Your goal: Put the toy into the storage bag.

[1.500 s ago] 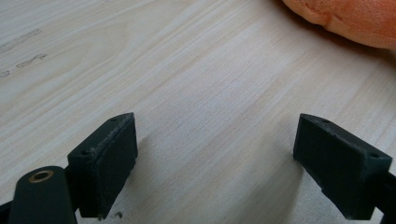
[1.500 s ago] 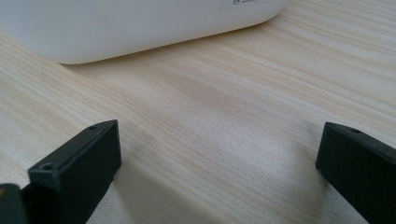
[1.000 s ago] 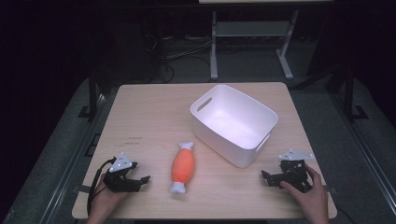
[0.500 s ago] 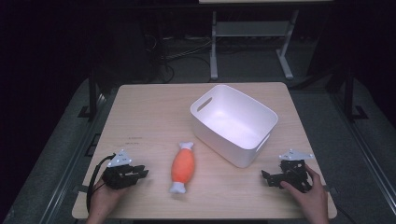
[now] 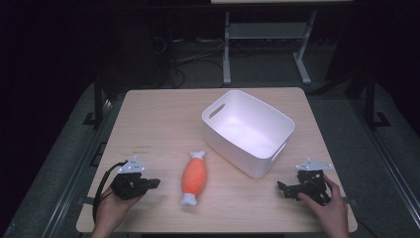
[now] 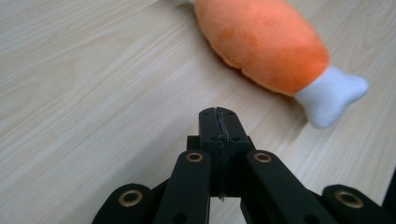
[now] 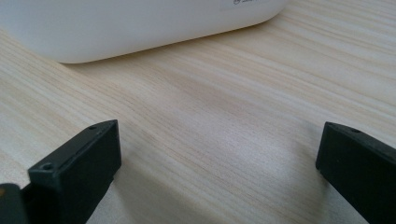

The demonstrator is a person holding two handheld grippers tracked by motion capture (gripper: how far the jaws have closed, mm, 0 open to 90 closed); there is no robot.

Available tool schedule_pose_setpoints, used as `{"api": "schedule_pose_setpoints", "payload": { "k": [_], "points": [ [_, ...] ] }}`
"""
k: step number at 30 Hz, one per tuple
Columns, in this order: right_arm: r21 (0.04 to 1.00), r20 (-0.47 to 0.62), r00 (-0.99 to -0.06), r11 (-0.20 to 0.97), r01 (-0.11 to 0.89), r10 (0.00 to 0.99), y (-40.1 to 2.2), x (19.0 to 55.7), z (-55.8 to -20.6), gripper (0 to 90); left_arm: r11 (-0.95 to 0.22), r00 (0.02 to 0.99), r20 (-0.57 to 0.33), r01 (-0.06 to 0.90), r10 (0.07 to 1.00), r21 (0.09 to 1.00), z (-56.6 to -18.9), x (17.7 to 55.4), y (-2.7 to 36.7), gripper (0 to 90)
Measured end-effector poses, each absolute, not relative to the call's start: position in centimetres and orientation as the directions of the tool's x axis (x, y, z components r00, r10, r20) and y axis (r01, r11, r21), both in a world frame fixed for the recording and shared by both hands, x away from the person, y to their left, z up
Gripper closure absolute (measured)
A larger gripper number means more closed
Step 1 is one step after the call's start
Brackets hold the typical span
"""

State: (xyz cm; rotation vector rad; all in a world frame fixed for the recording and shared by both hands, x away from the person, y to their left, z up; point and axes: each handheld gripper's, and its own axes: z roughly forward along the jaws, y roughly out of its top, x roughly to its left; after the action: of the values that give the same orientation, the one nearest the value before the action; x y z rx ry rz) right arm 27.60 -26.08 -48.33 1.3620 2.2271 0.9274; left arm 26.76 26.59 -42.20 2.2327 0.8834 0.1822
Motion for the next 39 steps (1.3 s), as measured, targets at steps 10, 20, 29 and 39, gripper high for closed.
{"api": "schedule_pose_setpoints", "payload": {
  "k": [10,20,29,39],
  "points": [
    [0.699,0.027,-0.464,0.314,0.642,0.886,-26.1,27.6,-48.3,0.0,-0.545,0.798,-0.117,0.503,0.592,0.671,-40.9,26.7,24.3,89.7],
    [0.698,0.027,-0.465,0.316,0.642,0.885,-26.1,27.6,-48.3,0.0,-0.58,0.844,-0.125,0.459,0.522,0.673,-39.9,26.9,20.8,89.7],
    [0.699,0.027,-0.464,0.315,0.642,0.885,-26.1,27.6,-48.3,0.0,-0.605,0.87,-0.138,0.435,0.474,0.667,-39.9,26.6,18.0,89.8],
    [0.699,0.027,-0.464,0.315,0.642,0.885,-26.1,27.6,-48.3,0.0,-0.657,0.899,-0.151,0.407,0.411,0.635,-40.9,26.4,15.0,89.7]
  ]
}}
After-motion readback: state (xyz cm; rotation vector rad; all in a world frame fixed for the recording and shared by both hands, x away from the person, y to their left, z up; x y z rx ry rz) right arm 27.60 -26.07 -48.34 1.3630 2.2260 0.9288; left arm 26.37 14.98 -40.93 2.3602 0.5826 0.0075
